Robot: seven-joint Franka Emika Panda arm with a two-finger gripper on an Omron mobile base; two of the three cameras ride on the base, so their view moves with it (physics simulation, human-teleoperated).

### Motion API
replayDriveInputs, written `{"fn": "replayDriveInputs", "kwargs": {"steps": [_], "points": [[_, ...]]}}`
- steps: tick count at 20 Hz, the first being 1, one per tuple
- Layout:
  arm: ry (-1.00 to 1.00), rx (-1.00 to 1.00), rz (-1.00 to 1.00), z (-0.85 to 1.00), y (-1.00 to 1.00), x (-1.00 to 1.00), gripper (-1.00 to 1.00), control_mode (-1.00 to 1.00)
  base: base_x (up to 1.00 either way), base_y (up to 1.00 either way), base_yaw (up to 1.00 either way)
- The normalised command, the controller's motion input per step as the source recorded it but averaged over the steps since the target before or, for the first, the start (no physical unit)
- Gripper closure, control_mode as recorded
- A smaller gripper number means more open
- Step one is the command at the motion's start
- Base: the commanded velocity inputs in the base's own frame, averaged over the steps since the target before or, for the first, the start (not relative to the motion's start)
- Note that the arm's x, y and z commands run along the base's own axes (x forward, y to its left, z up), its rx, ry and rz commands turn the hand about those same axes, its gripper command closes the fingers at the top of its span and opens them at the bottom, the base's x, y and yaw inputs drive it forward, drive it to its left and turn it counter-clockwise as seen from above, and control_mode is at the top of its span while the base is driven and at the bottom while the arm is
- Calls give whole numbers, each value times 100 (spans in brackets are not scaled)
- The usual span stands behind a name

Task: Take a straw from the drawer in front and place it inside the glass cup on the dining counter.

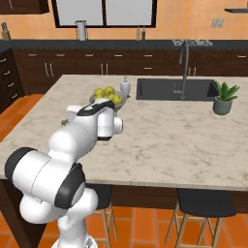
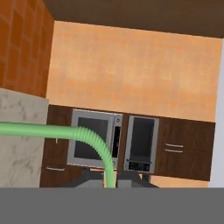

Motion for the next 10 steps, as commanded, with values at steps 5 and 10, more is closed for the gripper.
{"fn": "replayDriveInputs", "kwargs": {"steps": [5,10], "points": [[-7,0,0,-15,0,34,100,-100,0,0,0],[-5,0,0,-11,0,33,100,-100,0,0,0]]}}
